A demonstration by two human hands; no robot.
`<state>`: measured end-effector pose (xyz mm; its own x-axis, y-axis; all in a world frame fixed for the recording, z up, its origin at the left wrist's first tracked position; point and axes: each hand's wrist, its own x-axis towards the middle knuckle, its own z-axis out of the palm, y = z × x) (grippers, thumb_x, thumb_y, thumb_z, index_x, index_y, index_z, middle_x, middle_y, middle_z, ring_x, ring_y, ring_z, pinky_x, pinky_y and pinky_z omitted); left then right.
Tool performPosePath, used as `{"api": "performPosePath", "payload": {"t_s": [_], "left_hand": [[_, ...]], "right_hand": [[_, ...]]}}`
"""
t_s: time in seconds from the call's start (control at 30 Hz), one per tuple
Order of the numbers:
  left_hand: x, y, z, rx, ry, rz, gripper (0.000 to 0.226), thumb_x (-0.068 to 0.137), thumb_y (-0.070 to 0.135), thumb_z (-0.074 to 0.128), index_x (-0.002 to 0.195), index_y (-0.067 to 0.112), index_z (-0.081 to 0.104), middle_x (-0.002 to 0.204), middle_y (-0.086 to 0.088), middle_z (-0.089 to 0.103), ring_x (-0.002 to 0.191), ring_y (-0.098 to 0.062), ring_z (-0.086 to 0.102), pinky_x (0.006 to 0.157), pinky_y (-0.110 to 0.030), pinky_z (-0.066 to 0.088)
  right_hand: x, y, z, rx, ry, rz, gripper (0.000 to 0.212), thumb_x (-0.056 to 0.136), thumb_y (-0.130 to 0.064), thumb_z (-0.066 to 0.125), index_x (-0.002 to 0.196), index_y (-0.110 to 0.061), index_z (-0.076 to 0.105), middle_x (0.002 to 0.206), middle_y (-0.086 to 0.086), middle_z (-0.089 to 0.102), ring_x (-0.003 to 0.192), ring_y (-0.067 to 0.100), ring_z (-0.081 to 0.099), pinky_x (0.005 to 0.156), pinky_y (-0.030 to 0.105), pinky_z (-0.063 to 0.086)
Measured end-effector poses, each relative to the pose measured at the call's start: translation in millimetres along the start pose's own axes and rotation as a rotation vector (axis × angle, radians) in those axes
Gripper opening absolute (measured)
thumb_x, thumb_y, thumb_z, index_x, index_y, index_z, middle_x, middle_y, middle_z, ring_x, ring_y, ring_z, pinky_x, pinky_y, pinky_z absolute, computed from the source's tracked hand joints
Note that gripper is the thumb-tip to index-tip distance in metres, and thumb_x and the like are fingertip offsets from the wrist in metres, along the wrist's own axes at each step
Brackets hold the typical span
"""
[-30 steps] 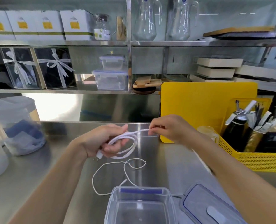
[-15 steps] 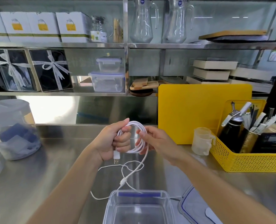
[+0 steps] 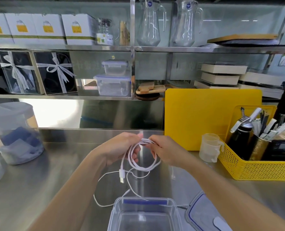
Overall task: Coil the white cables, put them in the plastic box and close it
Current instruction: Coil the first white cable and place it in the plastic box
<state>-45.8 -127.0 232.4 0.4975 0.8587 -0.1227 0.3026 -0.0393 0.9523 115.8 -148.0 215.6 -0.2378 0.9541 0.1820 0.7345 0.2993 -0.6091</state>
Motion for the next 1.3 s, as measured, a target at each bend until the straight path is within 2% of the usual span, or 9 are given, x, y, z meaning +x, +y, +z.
{"api": "performPosePath", "payload": {"t_s": [0.1,0.3,0.43,0.53,0.7,0.83,0.93,1.1,1.3], "left_hand": [[0,1,4,0.061,-0.042,-0.038,0.036,0.099,0.035,0.039,0.082,0.007,0.055,0.055,0.002,0.037,0.046,-0.009,0.036,0.052,-0.022,0.047],[13,-11,21,-0.1,0.222,0.13,0.039,0.1,0.032,0.035,0.068,0.012,0.044,0.045,0.009,0.033,0.04,-0.006,0.03,0.056,-0.03,0.038],[13,-7,14,-0.296,0.039,0.005,0.042,0.099,0.036,0.036,0.073,0.008,0.054,0.049,-0.002,0.046,0.039,-0.012,0.041,0.058,-0.033,0.047],[12,-5,8,-0.313,-0.04,-0.01,0.037,0.1,0.03,0.037,0.072,0.01,0.049,0.044,0.004,0.034,0.033,-0.008,0.029,0.047,-0.025,0.043],[17,-10,12,-0.288,0.262,0.056,0.037,0.1,0.029,0.036,0.068,0.012,0.042,0.043,0.006,0.028,0.035,-0.008,0.024,0.042,-0.024,0.032],[27,-25,7,0.105,0.448,0.136,0.04,0.1,0.028,0.033,0.065,0.01,0.041,0.051,-0.001,0.032,0.044,-0.015,0.031,0.049,-0.032,0.037],[31,-35,6,0.212,0.485,0.165,0.039,0.1,0.028,0.032,0.065,0.012,0.04,0.053,-0.001,0.034,0.049,-0.018,0.033,0.055,-0.036,0.037],[34,-36,22,0.077,0.408,0.159,0.039,0.1,0.025,0.034,0.064,0.012,0.041,0.05,-0.001,0.031,0.043,-0.016,0.03,0.047,-0.03,0.035],[25,-32,28,-0.385,0.299,0.084,0.04,0.101,0.026,0.034,0.065,0.012,0.041,0.04,0.008,0.029,0.034,-0.007,0.024,0.038,-0.021,0.03]], "right_hand": [[1,0,-5,-0.052,-0.042,-0.056,0.023,0.095,-0.019,0.044,0.078,-0.012,0.057,0.069,0.003,0.058,0.061,0.017,0.051,0.059,0.033,0.043],[1,7,-6,0.318,0.052,0.021,0.018,0.094,-0.021,0.047,0.09,-0.008,0.058,0.064,-0.002,0.057,0.053,0.009,0.047,0.052,0.024,0.04],[3,11,-5,0.199,0.085,-0.019,0.022,0.095,-0.02,0.046,0.077,-0.013,0.055,0.061,-0.004,0.05,0.056,0.008,0.043,0.06,0.03,0.038],[-1,12,-7,0.294,0.01,-0.048,0.02,0.095,-0.021,0.045,0.08,-0.019,0.057,0.065,-0.005,0.054,0.054,0.003,0.045,0.055,0.019,0.038],[-5,29,-13,0.273,-0.083,0.117,0.018,0.094,-0.019,0.048,0.083,-0.01,0.061,0.071,-0.004,0.057,0.067,0.008,0.048,0.066,0.025,0.039],[-8,32,-23,0.045,-0.098,0.231,0.026,0.092,-0.017,0.051,0.083,0.005,0.062,0.056,-0.001,0.048,0.052,0.009,0.041,0.05,0.021,0.032],[-11,19,-37,0.358,0.02,0.163,0.022,0.093,-0.009,0.049,0.077,0.002,0.059,0.048,0.002,0.054,0.044,0.014,0.046,0.044,0.02,0.038],[-10,-5,-35,0.966,0.159,0.043,0.016,0.091,0.0,0.047,0.08,0.0,0.059,0.055,0.008,0.063,0.047,0.016,0.062,0.052,0.02,0.054],[-10,6,8,0.272,0.234,0.026,0.014,0.082,-0.007,0.065,0.073,-0.017,0.061,0.069,-0.004,0.055,0.064,0.012,0.053,0.059,0.02,0.043]]}}
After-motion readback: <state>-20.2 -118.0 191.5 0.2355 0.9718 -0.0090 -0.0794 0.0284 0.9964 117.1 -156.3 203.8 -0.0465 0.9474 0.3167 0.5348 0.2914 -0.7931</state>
